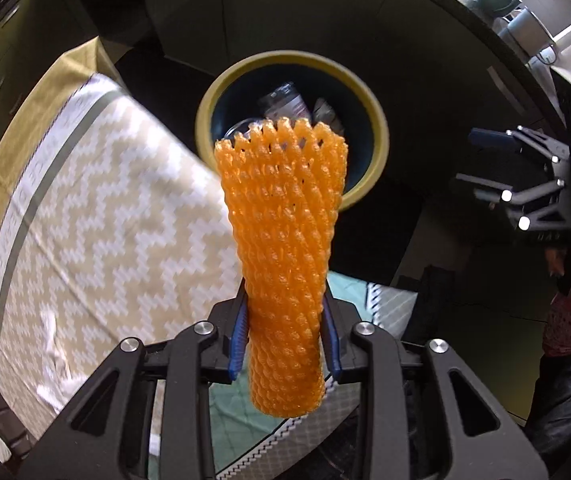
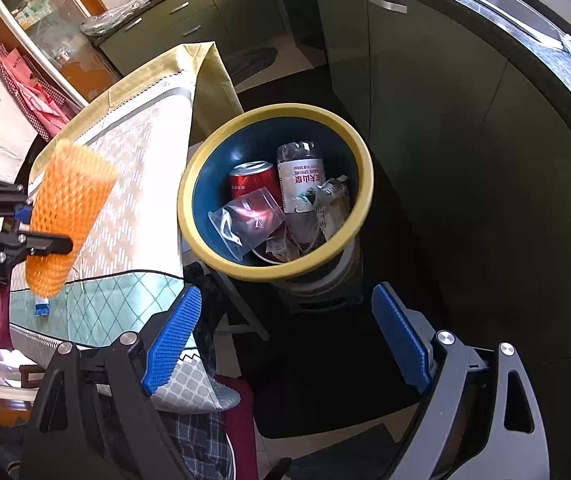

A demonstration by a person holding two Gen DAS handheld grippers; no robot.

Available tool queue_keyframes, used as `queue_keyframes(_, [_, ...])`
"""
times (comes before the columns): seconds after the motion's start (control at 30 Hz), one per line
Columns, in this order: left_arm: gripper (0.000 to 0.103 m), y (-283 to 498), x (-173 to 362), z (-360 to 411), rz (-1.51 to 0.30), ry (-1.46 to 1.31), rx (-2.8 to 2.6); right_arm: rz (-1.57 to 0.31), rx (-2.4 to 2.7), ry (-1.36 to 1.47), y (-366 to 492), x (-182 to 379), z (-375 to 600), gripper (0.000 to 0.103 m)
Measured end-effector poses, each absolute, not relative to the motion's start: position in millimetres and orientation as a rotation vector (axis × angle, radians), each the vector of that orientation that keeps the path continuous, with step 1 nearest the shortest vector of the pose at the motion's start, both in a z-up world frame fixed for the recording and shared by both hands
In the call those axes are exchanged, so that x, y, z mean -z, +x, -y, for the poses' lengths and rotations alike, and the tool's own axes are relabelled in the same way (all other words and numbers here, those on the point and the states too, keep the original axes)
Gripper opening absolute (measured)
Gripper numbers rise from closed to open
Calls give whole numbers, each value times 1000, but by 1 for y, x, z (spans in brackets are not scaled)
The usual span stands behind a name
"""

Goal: Collect trash
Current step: 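Carry the orange foam net over the bin with the left tool and open it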

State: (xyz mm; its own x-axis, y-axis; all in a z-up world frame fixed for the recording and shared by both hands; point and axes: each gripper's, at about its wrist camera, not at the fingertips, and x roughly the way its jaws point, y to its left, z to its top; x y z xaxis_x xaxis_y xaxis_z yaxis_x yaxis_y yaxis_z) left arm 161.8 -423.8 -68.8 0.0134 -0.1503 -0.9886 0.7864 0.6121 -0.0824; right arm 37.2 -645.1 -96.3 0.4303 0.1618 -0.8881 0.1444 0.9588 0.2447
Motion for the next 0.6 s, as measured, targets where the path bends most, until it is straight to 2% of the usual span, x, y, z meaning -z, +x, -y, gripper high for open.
queue_keyframes(0.1, [30, 171, 76, 472, -1347, 603, 836, -1139, 4, 323, 20, 98, 656, 86])
queue_keyframes(0.2, [35, 188, 89, 508, -1333, 604, 840, -1150, 23, 347, 5, 103, 666, 86])
queue_keyframes(0.27, [64, 202, 100, 524, -1343, 580, 820, -1156, 42, 363, -3, 105, 673, 86])
queue_keyframes(0.3, [67, 208, 105, 531, -1340, 584, 809, -1158, 50, 370, -7, 106, 676, 86])
queue_keyframes(0.5, [67, 222, 102, 513, -1346, 562, 779, -1172, 58, 371, -17, 109, 679, 86])
queue_keyframes(0.6, [67, 226, 80, 466, -1329, 539, 752, -1178, 33, 350, -10, 107, 667, 86])
